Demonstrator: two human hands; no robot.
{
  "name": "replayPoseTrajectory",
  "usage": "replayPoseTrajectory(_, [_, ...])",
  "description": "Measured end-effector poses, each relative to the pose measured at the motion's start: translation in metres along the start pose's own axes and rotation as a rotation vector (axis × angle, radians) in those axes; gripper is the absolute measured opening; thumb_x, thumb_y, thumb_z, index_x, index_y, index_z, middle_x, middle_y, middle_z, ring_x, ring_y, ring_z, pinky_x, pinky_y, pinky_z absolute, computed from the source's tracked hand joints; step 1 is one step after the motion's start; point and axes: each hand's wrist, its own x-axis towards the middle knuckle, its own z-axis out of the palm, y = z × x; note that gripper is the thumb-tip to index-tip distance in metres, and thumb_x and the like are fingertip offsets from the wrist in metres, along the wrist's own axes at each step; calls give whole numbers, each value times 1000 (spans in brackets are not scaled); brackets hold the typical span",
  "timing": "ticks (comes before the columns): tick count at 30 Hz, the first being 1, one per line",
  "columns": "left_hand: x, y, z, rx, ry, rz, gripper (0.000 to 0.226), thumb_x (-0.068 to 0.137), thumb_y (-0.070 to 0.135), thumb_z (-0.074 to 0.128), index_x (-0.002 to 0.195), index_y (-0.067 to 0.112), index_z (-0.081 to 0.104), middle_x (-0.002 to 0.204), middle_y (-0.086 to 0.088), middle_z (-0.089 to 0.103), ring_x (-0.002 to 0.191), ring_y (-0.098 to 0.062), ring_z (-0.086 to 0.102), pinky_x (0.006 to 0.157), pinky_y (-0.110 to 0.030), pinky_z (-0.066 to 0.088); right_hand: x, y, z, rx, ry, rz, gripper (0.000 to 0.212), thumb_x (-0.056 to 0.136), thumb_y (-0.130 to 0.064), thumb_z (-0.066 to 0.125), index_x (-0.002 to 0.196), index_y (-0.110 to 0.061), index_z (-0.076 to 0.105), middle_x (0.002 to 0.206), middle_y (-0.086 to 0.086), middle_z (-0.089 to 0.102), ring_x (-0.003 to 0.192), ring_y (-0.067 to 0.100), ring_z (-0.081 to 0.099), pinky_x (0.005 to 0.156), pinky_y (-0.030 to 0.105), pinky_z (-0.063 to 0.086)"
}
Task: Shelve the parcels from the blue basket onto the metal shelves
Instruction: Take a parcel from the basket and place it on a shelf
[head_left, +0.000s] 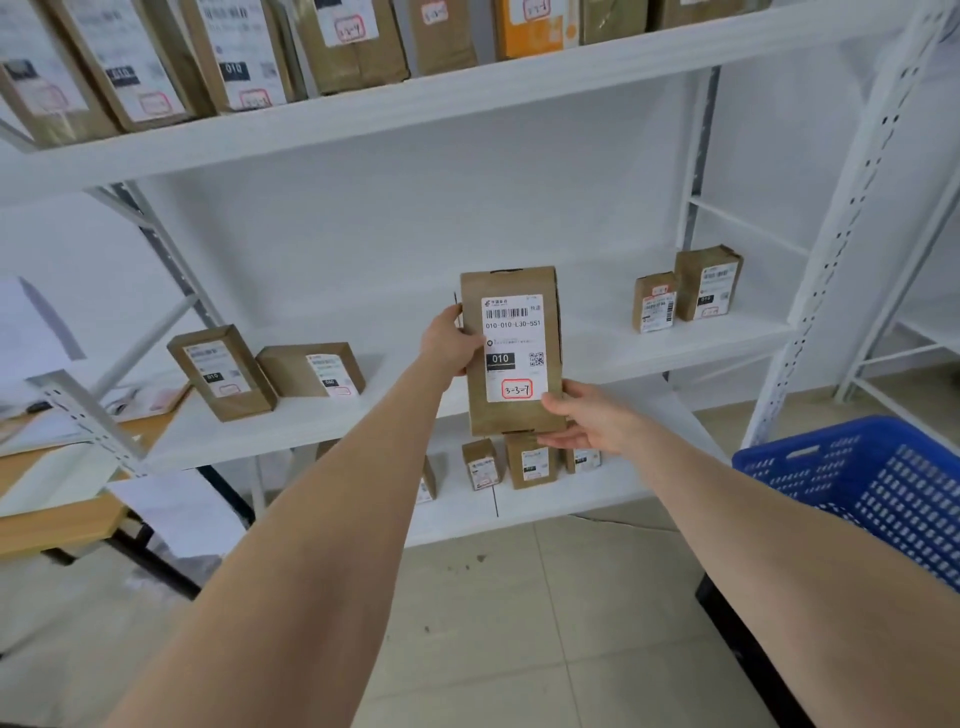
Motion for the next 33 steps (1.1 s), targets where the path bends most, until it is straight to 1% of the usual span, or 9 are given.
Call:
replayPoseTrajectory(2, [-2,-1,-2,-10,17,-4,59,91,4,52,145,20,37,107,-10,65,106,-33,63,85,-47,55,0,0,4,-73,94,-43,55,91,-12,65,142,-19,46,136,10,55,86,32,72,70,35,61])
replayPoseTrajectory(4, [-3,-2,-4,1,53,-17,58,92,2,50,146,21,37,102,-7,64,106,-32,63,84,-45,55,0,0,7,-85,152,-83,50,90,-11,66,138,-13,50,135,10,55,93,31,70,69,35,61])
replayPoseTrajectory(7, [-6,-6,-6,19,74,-26,59,92,-1,47,146,21,36,100,-4,63,106,-30,63,81,-41,55,0,0,12,-66,172,-92,45,89,-7,67,132,-8,55,131,10,59,106,29,64,69,37,61])
replayPoseTrajectory(11, [-10,-9,-7,31,99,-34,61,92,-5,44,146,21,36,97,-3,63,106,-29,62,76,-39,55,0,0,16,-73,165,-54,45,88,-3,66,131,-7,53,130,8,58,111,29,62,70,37,61])
replayPoseTrajectory(14, [-13,-12,-5,39,100,-42,62,90,-7,43,146,20,37,102,-8,65,105,-31,62,77,-40,56,2,0,15,-112,170,-35,45,88,-2,66,131,-7,53,129,9,59,110,28,62,70,37,61])
replayPoseTrajectory(18, [-17,-15,-2,35,97,-57,64,89,-7,43,146,21,36,113,-13,65,104,-32,62,66,-37,55,2,-1,13,-188,184,-10,44,88,-4,67,130,-9,53,124,10,61,110,28,62,73,37,61])
replayPoseTrajectory(25, [-19,-16,5,32,74,-90,65,88,-6,45,145,23,36,114,-12,65,104,-31,63,80,-45,57,-1,-2,6,-245,206,-11,43,87,-3,67,128,-8,55,124,10,62,112,27,60,75,35,59])
replayPoseTrajectory(29, [-15,-12,14,28,74,-86,68,88,-6,48,147,24,34,115,-12,65,104,-31,64,82,-47,57,-1,-4,-4,-221,223,-25,43,87,-1,67,128,-7,56,126,10,62,113,27,60,80,38,58])
replayPoseTrajectory(33, [-6,-6,30,41,62,-68,66,87,-6,47,146,23,36,114,-11,65,104,-31,63,81,-46,57,-2,-7,-19,-218,255,-35,45,87,-1,67,130,-7,56,127,10,61,113,25,60,75,35,58])
